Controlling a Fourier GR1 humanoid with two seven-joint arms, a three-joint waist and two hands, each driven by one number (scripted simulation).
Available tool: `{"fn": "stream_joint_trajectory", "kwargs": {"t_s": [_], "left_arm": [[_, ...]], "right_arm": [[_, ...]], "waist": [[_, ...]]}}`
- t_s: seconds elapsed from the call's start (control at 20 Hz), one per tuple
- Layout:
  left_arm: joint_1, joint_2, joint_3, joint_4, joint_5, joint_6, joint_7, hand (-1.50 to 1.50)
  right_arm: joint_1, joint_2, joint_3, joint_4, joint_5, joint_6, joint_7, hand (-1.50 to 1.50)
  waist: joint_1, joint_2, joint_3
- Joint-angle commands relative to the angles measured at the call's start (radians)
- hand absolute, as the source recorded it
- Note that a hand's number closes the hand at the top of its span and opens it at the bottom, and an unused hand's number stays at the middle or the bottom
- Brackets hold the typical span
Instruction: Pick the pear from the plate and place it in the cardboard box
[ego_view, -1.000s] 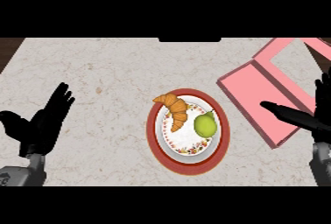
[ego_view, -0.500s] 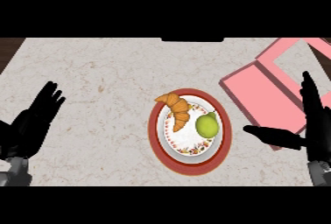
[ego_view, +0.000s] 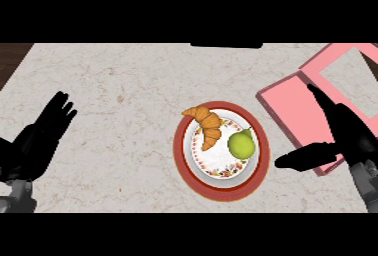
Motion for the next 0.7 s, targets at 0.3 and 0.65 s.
{"fn": "stream_joint_trajectory", "kwargs": {"t_s": [0.3,0.65], "left_arm": [[0.019,-0.023,0.017,-0.031,-0.004,0.013,0.013,0.00],[0.035,-0.030,0.028,-0.050,-0.015,0.012,0.024,0.00]], "right_arm": [[-0.246,0.145,0.035,0.188,-0.175,0.149,0.301,-1.50],[-0.280,0.207,0.072,0.273,-0.196,0.168,0.331,-1.50]], "waist": [[-0.014,0.001,0.005],[-0.026,-0.002,0.005]]}}
